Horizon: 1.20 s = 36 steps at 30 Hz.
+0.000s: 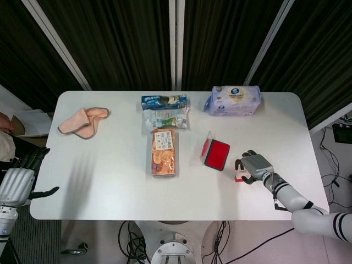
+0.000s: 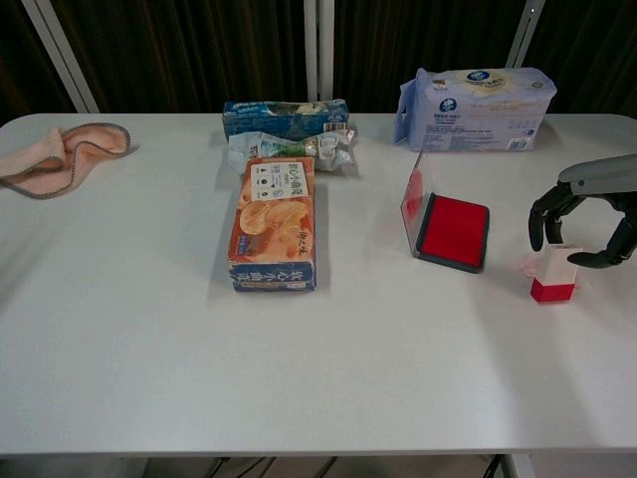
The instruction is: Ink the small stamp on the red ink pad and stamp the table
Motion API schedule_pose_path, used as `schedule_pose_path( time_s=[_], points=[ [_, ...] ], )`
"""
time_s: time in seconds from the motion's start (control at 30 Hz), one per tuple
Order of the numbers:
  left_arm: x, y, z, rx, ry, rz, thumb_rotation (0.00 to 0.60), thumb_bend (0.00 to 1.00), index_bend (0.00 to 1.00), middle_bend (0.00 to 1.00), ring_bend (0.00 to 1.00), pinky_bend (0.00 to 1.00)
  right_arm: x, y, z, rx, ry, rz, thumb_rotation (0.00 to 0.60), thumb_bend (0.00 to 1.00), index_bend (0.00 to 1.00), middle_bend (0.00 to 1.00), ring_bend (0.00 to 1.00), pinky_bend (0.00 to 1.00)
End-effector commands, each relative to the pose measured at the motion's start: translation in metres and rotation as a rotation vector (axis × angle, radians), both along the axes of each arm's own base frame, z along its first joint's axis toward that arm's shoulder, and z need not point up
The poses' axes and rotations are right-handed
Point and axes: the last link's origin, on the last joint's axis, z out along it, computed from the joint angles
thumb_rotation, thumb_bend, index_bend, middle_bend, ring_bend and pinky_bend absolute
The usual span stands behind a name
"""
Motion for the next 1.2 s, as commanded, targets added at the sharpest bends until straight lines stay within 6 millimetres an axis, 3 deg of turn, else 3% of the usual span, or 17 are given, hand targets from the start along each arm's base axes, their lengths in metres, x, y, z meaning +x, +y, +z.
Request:
schedule_pose_path(
  time_s=[0.03, 0.53, 0.67, 0.77, 0.87, 0.97, 1.1, 1.2],
  points=[
    [0.0, 0.0, 0.0, 0.0, 0.0, 0.001, 0.478, 0.01, 0.03, 0.06, 0.08, 0.18, 0.0, 0.001, 0.0, 0.001, 0.0, 0.003, 0.6, 0.35, 0.35, 0.38, 0.09, 0.0],
    [-0.001, -0.001, 0.001, 0.003, -0.001, 0.002, 0.48, 0.01, 0.03, 0.06, 0.08, 0.18, 0.004, 0.003, 0.007, -0.026, -0.017, 0.013, 0.6, 0.35, 0.35, 0.38, 0.09, 0.0],
    [-0.001, -0.001, 0.001, 0.004, -0.001, 0.002, 0.479, 0.01, 0.03, 0.06, 0.08, 0.18, 0.008, 0.008, 0.024, -0.081, -0.049, 0.033, 0.6, 0.33, 0.3, 0.35, 0.07, 0.0],
    [-0.001, -0.002, 0.001, 0.007, -0.001, 0.002, 0.48, 0.02, 0.03, 0.06, 0.08, 0.18, 0.005, 0.02, 0.052, -0.177, -0.067, 0.06, 0.6, 0.31, 0.26, 0.31, 0.05, 0.0],
    [-0.001, -0.001, 0.002, 0.009, 0.0, 0.001, 0.478, 0.01, 0.03, 0.06, 0.08, 0.18, -0.007, 0.036, 0.077, -0.305, -0.071, 0.096, 0.6, 0.28, 0.16, 0.18, 0.01, 0.0],
    [0.0, 0.0, 0.001, 0.011, -0.004, -0.005, 0.481, 0.01, 0.03, 0.06, 0.08, 0.18, -0.033, 0.052, 0.097, -0.541, -0.025, 0.19, 0.6, 0.24, 0.02, 0.01, 0.0, 0.0],
    [0.004, 0.002, 0.001, 0.016, 0.009, -0.019, 0.478, 0.02, 0.03, 0.06, 0.08, 0.18, -0.071, 0.076, 0.107, -0.856, 0.036, 0.221, 0.6, 0.17, 0.0, 0.0, 0.0, 0.0],
    [0.007, 0.003, 0.003, 0.029, 0.017, -0.028, 0.479, 0.02, 0.03, 0.06, 0.08, 0.18, -0.086, 0.086, 0.109, -0.927, 0.001, 0.151, 0.6, 0.15, 0.0, 0.0, 0.0, 0.0]
  ],
)
